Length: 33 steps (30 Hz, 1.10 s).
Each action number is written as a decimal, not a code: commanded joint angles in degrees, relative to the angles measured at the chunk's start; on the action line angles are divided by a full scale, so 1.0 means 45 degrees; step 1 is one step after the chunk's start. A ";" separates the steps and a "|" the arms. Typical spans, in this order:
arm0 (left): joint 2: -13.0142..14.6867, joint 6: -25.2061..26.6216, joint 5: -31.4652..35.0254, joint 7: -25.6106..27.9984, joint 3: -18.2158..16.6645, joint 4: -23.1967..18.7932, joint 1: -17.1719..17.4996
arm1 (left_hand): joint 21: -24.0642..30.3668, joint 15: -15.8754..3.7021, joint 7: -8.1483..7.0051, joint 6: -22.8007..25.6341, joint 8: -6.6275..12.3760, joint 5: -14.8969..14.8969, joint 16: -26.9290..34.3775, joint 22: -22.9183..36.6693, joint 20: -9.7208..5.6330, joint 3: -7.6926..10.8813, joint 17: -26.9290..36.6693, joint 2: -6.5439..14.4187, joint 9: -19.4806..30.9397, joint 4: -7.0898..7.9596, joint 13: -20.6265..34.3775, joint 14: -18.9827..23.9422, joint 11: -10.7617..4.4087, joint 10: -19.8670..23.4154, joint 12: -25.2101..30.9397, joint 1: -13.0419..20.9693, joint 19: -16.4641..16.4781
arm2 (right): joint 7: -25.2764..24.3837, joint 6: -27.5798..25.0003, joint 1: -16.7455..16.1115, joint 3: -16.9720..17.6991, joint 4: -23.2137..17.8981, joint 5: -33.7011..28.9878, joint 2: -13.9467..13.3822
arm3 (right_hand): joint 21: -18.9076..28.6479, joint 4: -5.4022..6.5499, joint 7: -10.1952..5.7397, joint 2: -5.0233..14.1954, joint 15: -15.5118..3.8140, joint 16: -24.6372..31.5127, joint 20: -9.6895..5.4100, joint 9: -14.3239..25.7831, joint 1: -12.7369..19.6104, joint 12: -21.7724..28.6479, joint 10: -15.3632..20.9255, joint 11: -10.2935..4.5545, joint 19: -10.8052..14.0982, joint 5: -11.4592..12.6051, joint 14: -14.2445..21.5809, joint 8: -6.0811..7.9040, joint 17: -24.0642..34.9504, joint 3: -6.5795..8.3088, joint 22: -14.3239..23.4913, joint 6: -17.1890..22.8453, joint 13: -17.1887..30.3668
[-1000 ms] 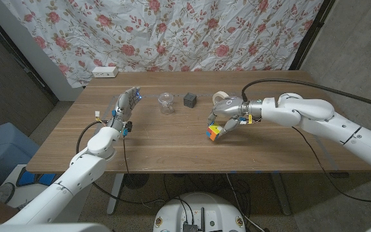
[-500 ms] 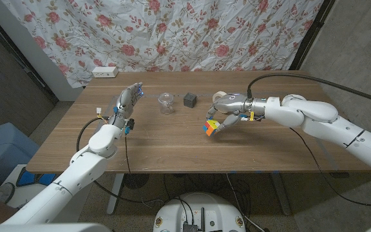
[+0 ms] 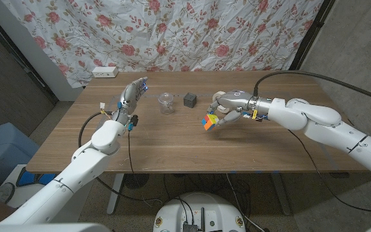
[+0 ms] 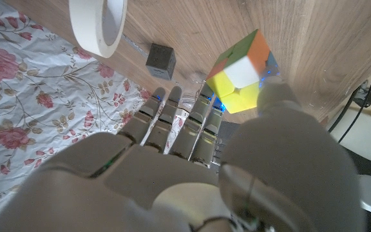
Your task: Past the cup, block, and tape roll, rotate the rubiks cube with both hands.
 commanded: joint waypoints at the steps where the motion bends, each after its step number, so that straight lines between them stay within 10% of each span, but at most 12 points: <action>1: -0.0061 0.0141 0.0526 -0.0106 0.0435 -0.0509 -0.0401 | 0.0028 -0.0005 0.0004 0.0129 0.0042 -0.0043 -0.0051 0.0066 0.0011 0.0063 0.0008 0.1014 0.0075 -0.0120 0.0031 0.0080 -0.0024 0.0089 0.0021 0.0108 0.0089 | -0.1286 -0.1133 -0.0799 0.0515 -0.0443 0.0361 -0.0117 | -0.0014 -0.0034 -0.0346 0.0112 -0.1770 0.0106 -0.0018 0.0007 -0.0248 0.0089 0.0203 -0.0004 0.0121 0.0101 0.0165 0.0077 0.0042 -0.0083 0.0032 0.0450 0.0072; 33: -0.0296 0.0380 0.1289 -0.1157 0.1662 -0.0230 -0.1679 | 0.0041 -0.0023 -0.0468 0.1237 0.0223 -0.0185 -0.0018 0.0064 0.0018 -0.0036 0.0014 0.0976 0.0078 -0.1027 0.0028 0.0238 -0.0050 0.0431 0.0062 0.0459 0.0235 | -0.3623 -0.3253 -0.1820 0.0671 -0.0785 0.0745 0.0706 | -0.0001 -0.0158 -0.0348 0.0280 -0.1885 0.0294 -0.0011 -0.0060 -0.0127 0.0059 0.0520 0.0001 0.0262 0.0088 0.0393 0.0114 0.0085 -0.0139 0.0032 0.0651 0.0183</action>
